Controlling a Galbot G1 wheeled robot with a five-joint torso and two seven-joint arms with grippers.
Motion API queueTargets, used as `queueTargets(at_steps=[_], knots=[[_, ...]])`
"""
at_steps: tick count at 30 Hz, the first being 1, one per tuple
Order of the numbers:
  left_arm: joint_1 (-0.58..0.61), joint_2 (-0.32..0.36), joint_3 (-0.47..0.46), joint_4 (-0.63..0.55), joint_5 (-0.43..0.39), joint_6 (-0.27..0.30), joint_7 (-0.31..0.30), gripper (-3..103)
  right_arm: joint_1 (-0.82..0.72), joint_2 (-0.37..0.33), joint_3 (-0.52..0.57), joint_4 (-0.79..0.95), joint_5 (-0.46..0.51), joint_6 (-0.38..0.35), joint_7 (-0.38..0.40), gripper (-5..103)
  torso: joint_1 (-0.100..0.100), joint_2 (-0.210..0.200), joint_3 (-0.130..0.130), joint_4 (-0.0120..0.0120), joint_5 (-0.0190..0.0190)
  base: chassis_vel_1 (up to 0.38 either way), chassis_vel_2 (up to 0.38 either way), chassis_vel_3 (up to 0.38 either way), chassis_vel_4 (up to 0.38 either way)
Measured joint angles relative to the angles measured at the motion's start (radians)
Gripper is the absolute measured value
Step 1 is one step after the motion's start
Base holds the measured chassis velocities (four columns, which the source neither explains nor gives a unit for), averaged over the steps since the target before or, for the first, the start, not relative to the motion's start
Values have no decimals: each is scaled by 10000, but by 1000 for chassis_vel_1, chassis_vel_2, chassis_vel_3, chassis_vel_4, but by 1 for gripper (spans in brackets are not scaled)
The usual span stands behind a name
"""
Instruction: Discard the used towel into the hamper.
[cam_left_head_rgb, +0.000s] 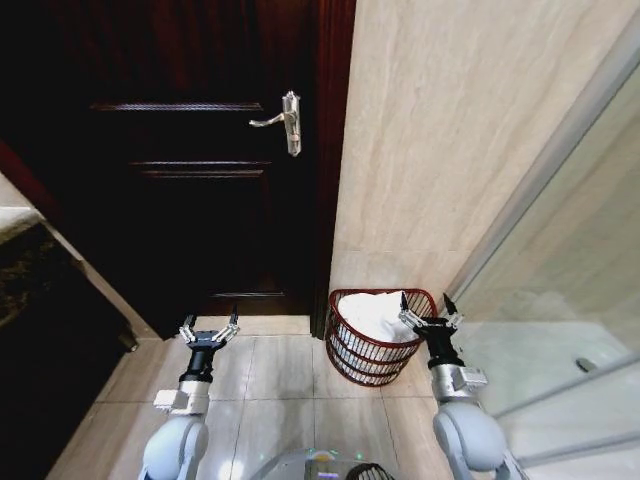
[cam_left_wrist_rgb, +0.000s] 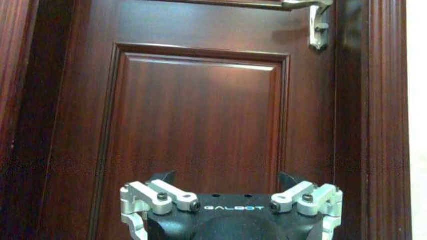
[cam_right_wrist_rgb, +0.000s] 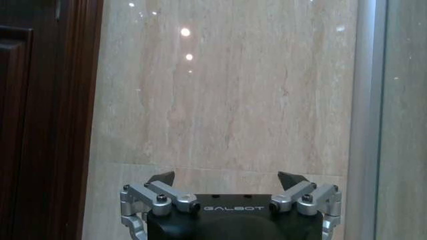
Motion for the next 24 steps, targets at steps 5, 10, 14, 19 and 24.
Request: queueTargets(at_steps=[5,10,14,19,24], knots=[[-13,64,-15,68,-110,-40,-29,100,-121,21,9,90,-6,0,43,100,66,191,122,-1,0,0,0,0,0],[-54,90,8,188,-162,-82,-33,100,-216,1,-43,198,-46,-44,82,100,152,417,259,-1,0,0,0,0,0],[-101,90,17,261,-110,-186,-33,100,-216,22,-147,227,-80,-78,156,100,211,571,356,0,0,0,0,0,0],[-138,153,-27,320,-32,-259,-70,100,-160,22,-172,231,-84,-96,224,100,257,682,420,0,0,0,0,0,0],[-200,180,-31,324,-40,-250,-118,100,-97,24,-89,183,-64,-105,237,100,311,845,528,-1,0,0,0,0,0]])
